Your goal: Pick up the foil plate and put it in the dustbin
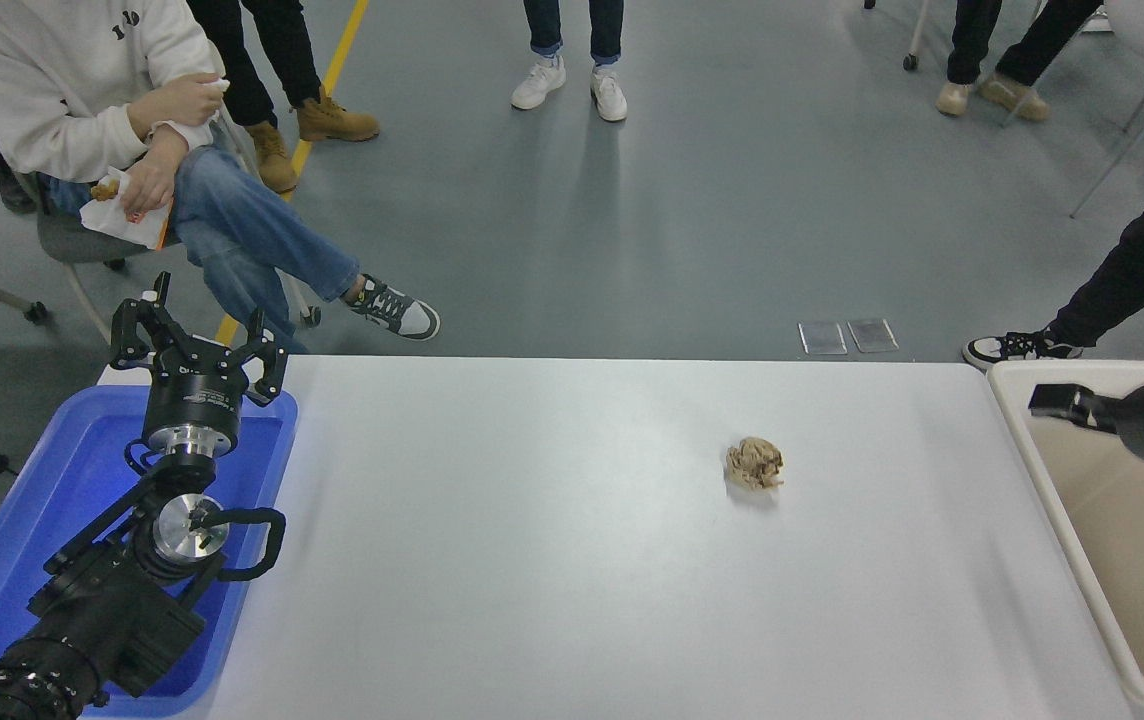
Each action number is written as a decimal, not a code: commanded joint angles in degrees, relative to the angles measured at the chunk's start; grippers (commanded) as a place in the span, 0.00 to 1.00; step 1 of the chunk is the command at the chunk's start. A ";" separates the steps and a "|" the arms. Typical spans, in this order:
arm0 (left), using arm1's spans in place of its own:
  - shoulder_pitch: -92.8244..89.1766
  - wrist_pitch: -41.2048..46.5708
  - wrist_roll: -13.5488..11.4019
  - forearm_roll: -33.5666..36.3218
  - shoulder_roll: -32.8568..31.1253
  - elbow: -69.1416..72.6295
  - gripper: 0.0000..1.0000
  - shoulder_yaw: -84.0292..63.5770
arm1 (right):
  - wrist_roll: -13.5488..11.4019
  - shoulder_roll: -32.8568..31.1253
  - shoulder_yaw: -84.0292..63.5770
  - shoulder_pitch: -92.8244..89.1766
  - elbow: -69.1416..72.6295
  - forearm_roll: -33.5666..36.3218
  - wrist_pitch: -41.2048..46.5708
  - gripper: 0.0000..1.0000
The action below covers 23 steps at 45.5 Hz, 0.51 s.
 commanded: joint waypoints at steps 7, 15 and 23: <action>0.14 0.00 0.00 0.02 0.00 0.00 0.99 0.01 | 0.09 15.27 -29.04 38.93 21.13 14.85 17.95 1.00; 0.14 0.00 0.00 -0.07 0.00 0.00 0.99 0.01 | 0.00 22.21 -28.34 46.50 25.61 22.76 26.82 1.00; 0.14 0.00 0.00 -0.07 0.00 0.00 0.99 0.01 | -0.61 24.77 -23.51 51.25 27.37 27.51 34.04 1.00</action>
